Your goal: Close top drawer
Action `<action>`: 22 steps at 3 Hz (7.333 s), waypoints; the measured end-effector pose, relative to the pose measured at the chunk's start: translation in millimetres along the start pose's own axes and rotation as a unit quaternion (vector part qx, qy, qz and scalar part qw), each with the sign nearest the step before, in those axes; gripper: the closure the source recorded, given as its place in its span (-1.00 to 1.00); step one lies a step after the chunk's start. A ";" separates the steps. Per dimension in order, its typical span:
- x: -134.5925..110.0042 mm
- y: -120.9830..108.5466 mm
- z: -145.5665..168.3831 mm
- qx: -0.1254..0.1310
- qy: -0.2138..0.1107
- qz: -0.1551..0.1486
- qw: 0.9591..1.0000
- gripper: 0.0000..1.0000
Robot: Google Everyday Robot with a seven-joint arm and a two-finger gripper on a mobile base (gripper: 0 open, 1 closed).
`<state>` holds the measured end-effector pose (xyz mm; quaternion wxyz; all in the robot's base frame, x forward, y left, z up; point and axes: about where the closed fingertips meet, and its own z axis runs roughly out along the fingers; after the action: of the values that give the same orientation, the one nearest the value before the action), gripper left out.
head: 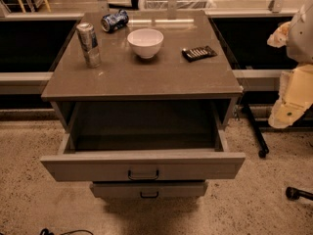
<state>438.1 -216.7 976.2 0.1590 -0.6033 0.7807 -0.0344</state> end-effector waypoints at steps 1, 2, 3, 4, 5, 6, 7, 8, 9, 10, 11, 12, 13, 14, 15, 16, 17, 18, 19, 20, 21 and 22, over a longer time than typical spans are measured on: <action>0.0 0.1 0.3 0.000 0.000 0.000 1.000 -1.00; -5.3 18.2 62.5 -0.075 -0.025 -0.008 0.997 -0.99; -12.6 52.7 122.1 -0.138 -0.036 -0.017 0.990 -0.55; -19.3 79.5 157.6 -0.173 -0.040 -0.028 0.984 -0.08; -22.3 89.7 163.9 -0.158 -0.066 -0.050 0.984 0.38; -22.6 88.8 164.0 -0.157 -0.065 -0.053 0.984 0.81; -24.7 94.1 190.1 -0.151 -0.061 -0.035 0.986 1.00; -34.9 104.8 241.2 -0.126 -0.029 -0.031 0.991 1.00; -38.6 106.3 296.3 -0.096 0.008 -0.033 0.995 1.00; -40.2 106.2 317.4 -0.086 0.011 -0.034 0.996 1.00; -40.2 106.2 317.4 -0.086 0.011 -0.034 0.996 0.65; -40.2 106.2 317.4 -0.086 0.011 -0.034 0.996 0.18; -40.2 106.2 317.3 -0.086 0.011 -0.034 0.996 -0.44; -40.2 106.2 317.3 -0.086 0.011 -0.034 0.996 -0.90; -40.3 106.2 317.3 -0.086 0.011 -0.034 0.996 -1.00; -40.4 106.3 317.3 -0.087 0.012 -0.035 0.996 -1.00; -44.2 99.7 328.6 -0.085 0.002 -0.053 0.995 -0.64; -43.5 76.7 349.0 -0.073 -0.022 -0.065 0.995 -0.18; -45.7 52.1 365.4 -0.053 -0.035 -0.077 0.995 0.30; -50.8 31.9 372.7 -0.019 -0.037 -0.087 0.995 0.38; -51.1 30.5 372.7 -0.016 -0.037 -0.089 0.995 -0.09; -51.1 30.5 372.7 -0.016 -0.037 -0.089 0.995 -0.53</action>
Offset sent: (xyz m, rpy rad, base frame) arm 0.0035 0.0346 -0.1305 0.1538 0.2867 0.1217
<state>529.1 -108.2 626.3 0.1748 -0.6735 0.7181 -0.0133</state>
